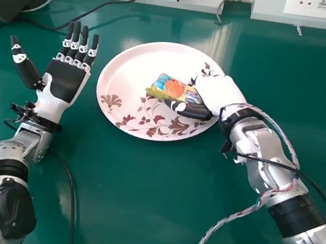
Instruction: Pick up biscuit and place it in the plate
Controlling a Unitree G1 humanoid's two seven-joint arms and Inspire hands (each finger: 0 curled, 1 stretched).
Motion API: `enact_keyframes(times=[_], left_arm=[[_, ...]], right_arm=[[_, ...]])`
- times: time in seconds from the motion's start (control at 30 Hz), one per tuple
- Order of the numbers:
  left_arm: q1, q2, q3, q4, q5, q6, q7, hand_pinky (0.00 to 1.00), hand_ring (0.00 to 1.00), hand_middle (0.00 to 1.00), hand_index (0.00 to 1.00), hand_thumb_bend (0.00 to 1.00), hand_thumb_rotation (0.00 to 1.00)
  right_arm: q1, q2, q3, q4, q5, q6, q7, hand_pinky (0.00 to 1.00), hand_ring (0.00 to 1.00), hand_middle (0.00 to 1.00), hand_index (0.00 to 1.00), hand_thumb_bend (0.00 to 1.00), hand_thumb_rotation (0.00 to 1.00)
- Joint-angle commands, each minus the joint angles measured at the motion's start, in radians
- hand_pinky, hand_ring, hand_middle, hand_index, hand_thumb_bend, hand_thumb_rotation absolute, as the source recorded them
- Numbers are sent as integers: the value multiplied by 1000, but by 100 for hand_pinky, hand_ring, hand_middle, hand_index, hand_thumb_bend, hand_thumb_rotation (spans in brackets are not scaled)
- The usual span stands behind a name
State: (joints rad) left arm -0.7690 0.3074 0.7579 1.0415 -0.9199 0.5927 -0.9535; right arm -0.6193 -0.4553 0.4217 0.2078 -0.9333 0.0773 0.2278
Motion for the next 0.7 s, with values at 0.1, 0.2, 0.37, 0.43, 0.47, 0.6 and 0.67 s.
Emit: enact_keyframes(times=[0.1, 0.2, 0.37, 0.43, 0.47, 0.6, 0.67], left_arm=[[34, -7, -15, -23, 18, -23, -2, 92, 87, 94, 100, 100, 65], [40, -15, -20, -44, 21, -38, 9, 92, 88, 94, 100, 100, 64], [49, -27, -29, -67, 25, -62, 18, 94, 89, 96, 100, 100, 66], [51, -32, -30, -71, 24, -68, 17, 95, 89, 96, 100, 100, 66], [52, -34, -30, -74, 22, -68, 19, 95, 90, 96, 100, 100, 66], [58, -40, -32, -93, 20, -67, 25, 95, 90, 96, 100, 100, 67], [60, -39, -33, -97, 21, -65, 26, 95, 90, 96, 100, 100, 67]], right_arm=[[52, -12, 35, -7, 3, -5, 51, 54, 66, 78, 61, 92, 44], [60, -14, 25, -35, 14, 0, 52, 55, 67, 78, 62, 97, 48], [68, -23, 13, -86, 13, 13, 80, 59, 71, 80, 64, 100, 62], [70, -26, 9, -112, 7, 22, 89, 61, 74, 81, 66, 100, 65], [72, -27, 7, -124, 5, 26, 93, 62, 75, 81, 66, 100, 65], [79, -30, -3, -158, 3, 28, 88, 65, 77, 82, 68, 100, 68], [81, -31, -8, -170, 3, 26, 84, 66, 78, 83, 69, 100, 70]])
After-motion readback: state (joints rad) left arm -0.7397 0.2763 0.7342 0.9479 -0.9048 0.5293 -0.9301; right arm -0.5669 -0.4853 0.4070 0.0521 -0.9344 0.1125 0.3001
